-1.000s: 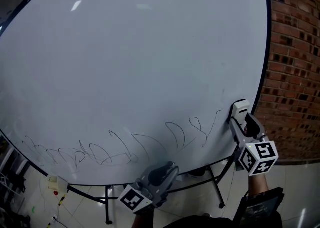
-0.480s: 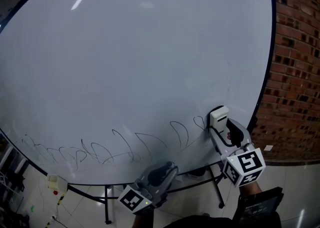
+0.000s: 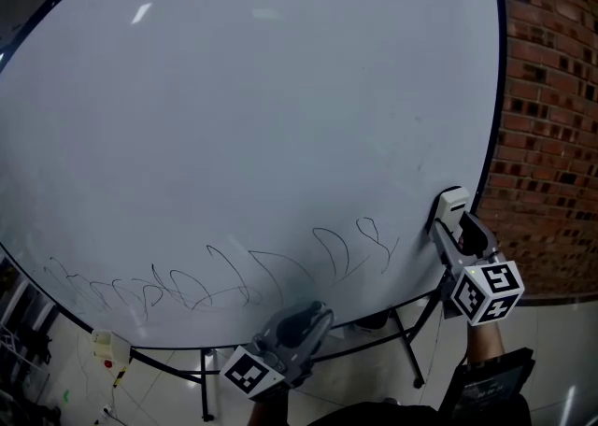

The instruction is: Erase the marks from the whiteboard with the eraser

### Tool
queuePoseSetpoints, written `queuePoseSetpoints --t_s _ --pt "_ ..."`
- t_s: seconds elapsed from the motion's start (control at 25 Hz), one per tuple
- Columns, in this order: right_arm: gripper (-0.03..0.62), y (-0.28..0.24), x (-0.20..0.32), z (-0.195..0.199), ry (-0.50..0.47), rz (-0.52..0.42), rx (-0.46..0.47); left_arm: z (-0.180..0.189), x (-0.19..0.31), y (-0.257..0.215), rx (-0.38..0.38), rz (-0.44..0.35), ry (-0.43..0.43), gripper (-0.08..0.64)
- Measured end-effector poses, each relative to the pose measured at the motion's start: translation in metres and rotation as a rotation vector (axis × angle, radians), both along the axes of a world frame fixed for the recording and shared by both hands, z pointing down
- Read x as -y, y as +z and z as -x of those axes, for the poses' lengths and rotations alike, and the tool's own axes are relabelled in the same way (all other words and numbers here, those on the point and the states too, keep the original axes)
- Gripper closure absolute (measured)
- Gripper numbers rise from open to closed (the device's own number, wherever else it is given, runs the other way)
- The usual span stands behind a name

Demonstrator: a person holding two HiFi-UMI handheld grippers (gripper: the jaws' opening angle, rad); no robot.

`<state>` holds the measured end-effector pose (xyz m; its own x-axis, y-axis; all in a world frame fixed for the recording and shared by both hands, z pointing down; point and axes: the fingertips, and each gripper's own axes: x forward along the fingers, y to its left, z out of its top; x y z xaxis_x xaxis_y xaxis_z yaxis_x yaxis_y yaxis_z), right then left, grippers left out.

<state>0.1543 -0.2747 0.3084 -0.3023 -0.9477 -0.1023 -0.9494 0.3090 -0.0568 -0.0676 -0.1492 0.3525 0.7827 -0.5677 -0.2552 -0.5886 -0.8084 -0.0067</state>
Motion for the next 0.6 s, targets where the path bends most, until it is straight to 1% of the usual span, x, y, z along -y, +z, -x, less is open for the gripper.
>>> queuePoseSetpoints --t_s 0.12,0.2,0.32,0.44,0.52,0.6 --pt "0.365 -0.001 -0.001 0.003 0.024 -0.006 -0.011 0.001 -0.001 0.001 0.002 0.004 -0.003 0.497" --pt "0.365 -0.002 -0.003 0.013 0.02 -0.011 -0.03 0.003 -0.002 0.002 0.0 0.008 -0.005 0.499" --pt "0.365 -0.006 -0.012 0.049 -0.054 -0.02 -0.057 0.005 -0.003 0.004 -0.006 0.007 -0.007 0.498" --pt "0.365 -0.009 -0.024 0.097 -0.142 -0.033 -0.119 0.007 -0.002 0.004 -0.016 0.004 -0.008 0.499" --pt "0.365 -0.009 -0.026 0.11 -0.17 -0.032 -0.141 0.008 -0.002 0.004 -0.023 0.004 -0.009 0.497" --pt "0.365 -0.01 -0.025 0.106 -0.187 -0.021 -0.13 0.009 0.0 0.003 -0.028 0.005 -0.011 0.498"
